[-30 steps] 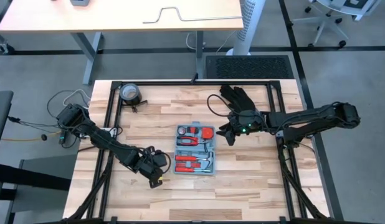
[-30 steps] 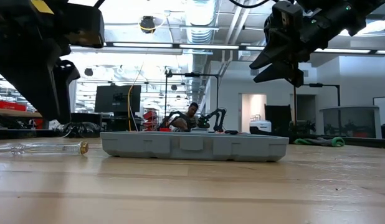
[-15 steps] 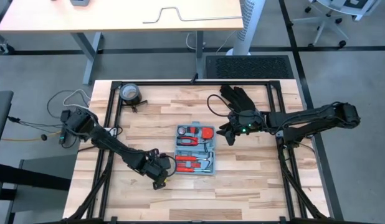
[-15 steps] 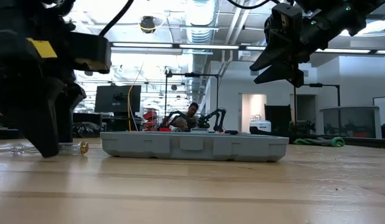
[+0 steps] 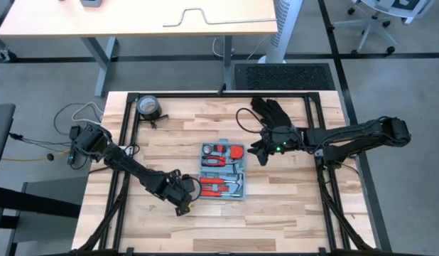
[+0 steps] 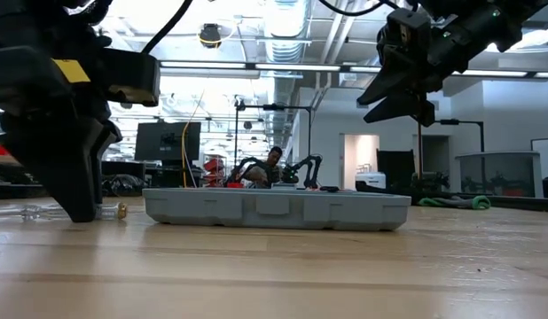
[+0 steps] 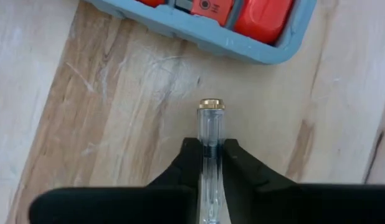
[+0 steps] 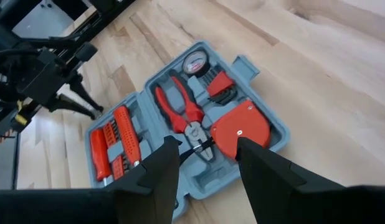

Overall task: Prefit tool cases
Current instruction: Put the transparent screwdriver into the gray toolbox

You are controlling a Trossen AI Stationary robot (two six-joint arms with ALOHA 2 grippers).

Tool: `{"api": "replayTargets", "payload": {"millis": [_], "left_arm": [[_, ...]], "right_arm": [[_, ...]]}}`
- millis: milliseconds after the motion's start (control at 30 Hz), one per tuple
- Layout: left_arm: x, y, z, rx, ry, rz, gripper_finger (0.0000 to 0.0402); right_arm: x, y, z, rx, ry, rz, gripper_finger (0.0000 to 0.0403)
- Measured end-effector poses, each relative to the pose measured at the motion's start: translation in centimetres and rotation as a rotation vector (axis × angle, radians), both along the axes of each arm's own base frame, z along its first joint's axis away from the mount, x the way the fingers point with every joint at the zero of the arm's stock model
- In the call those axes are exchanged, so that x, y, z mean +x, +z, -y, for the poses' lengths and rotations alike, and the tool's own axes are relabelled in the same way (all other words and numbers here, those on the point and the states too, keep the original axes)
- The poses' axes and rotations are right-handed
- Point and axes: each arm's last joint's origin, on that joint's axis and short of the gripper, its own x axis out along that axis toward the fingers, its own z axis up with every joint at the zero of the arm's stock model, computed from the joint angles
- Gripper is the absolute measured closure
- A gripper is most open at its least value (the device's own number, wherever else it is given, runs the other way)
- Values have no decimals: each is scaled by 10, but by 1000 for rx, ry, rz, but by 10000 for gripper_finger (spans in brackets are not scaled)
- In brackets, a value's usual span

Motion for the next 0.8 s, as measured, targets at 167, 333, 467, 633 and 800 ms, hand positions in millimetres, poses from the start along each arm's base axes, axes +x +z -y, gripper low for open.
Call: {"api": "replayTargets", "payload": {"millis": [167, 333, 467, 633, 800], "left_arm": [[-2, 5, -1, -9, 29, 11, 373], [-4, 14, -7, -16, 41, 24, 373], [-7, 24, -12, -9, 64, 45, 373], [-7, 39, -21, -16, 102, 106, 373], [-3, 54, -34, -21, 204, 206, 373]], "right_arm": [[0, 0, 1, -6, -13, 0, 234], [0, 0, 1, -7, -14, 0, 234], [0, 0, 1, -8, -15, 0, 234], [1, 1, 1, -6, -16, 12, 234], [2, 3, 1, -4, -18, 31, 234]]}}
